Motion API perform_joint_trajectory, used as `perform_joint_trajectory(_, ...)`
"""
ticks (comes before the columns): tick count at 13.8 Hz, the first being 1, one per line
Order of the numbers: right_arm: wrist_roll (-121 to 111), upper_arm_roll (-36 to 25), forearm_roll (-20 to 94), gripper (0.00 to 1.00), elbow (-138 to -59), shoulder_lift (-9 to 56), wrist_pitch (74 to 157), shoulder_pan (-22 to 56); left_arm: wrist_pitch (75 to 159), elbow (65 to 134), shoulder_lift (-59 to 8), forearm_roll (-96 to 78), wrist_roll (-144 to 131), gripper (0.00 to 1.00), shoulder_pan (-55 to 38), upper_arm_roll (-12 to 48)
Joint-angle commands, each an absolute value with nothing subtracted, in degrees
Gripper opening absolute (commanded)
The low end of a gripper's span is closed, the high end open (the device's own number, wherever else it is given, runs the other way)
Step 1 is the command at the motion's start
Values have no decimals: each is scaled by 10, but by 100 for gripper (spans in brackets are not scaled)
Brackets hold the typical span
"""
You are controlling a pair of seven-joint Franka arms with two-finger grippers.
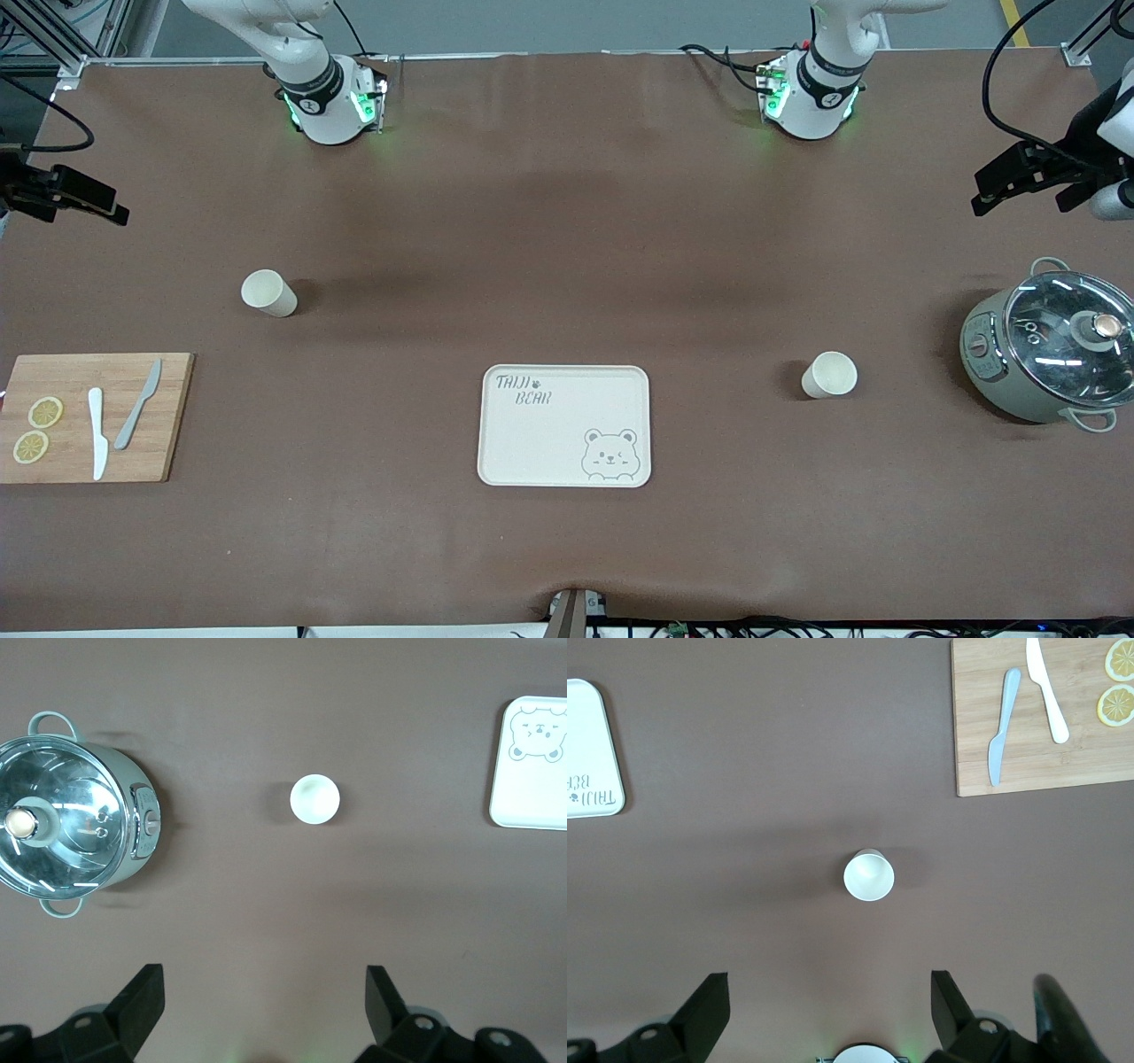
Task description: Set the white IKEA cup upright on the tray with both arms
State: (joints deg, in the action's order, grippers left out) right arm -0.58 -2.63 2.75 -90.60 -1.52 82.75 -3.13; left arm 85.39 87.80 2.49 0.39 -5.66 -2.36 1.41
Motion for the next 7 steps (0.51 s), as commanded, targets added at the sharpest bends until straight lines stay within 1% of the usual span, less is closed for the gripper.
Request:
perform_joint_trajectory(1, 2, -26, 19, 100, -909, -19, 824, -30, 848, 866, 21, 13, -47, 100, -21, 18)
perform_joint_trajectory(4, 2, -26, 19, 100, -909, -18, 824, -30, 849, 866, 19, 13, -48, 100, -20, 17)
perform_joint_trajectory(7, 4, -27, 19, 100, -906, -14, 824, -37, 860, 867, -13, 12, -48, 100, -20, 16)
